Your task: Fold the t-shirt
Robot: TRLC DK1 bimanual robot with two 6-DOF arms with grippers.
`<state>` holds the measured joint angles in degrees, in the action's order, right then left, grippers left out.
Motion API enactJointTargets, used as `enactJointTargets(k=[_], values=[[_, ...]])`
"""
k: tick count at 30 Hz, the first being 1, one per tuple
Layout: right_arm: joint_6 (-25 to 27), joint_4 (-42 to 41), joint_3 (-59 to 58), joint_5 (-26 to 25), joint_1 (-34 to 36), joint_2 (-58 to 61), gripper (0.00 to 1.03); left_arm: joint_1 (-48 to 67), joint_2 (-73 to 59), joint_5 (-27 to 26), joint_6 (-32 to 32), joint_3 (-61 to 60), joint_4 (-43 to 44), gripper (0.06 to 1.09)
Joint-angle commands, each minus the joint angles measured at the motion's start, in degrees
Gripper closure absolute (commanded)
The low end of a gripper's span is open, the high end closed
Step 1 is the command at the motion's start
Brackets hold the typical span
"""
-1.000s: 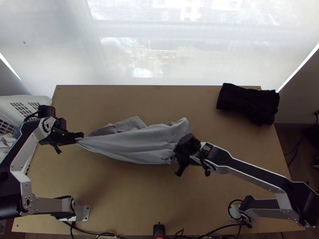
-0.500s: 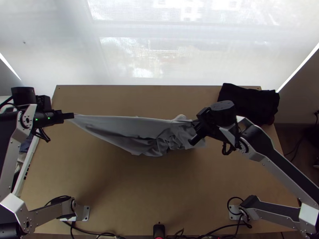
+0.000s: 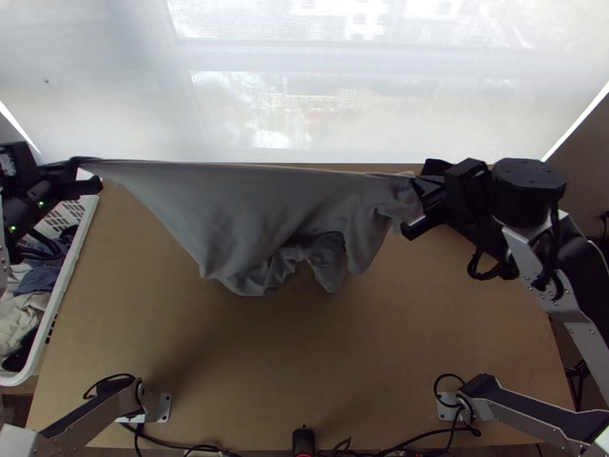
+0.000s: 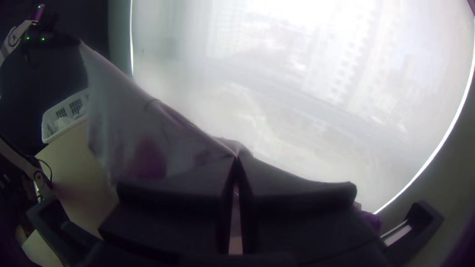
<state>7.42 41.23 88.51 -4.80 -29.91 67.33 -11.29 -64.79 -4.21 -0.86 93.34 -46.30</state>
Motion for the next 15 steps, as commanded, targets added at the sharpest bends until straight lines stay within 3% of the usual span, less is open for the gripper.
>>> enactJointTargets(k=[1,6,15], values=[[3.0,-2.1,5.4,-3.9,1.3,-3.3,1.00,0.1,5.7,6.1,0.0,4.2,8.4,1.05],[7.3,-7.7,6.2,-6.5,1.2,-6.9,1.00,-0.2,10.7,8.3,-0.9,4.3,15.5,1.05],[10.9,-13.5,7.7,-7.0,1.2,-10.6,1.00,-0.5,15.1,8.4,-6.1,4.1,19.1,1.05]])
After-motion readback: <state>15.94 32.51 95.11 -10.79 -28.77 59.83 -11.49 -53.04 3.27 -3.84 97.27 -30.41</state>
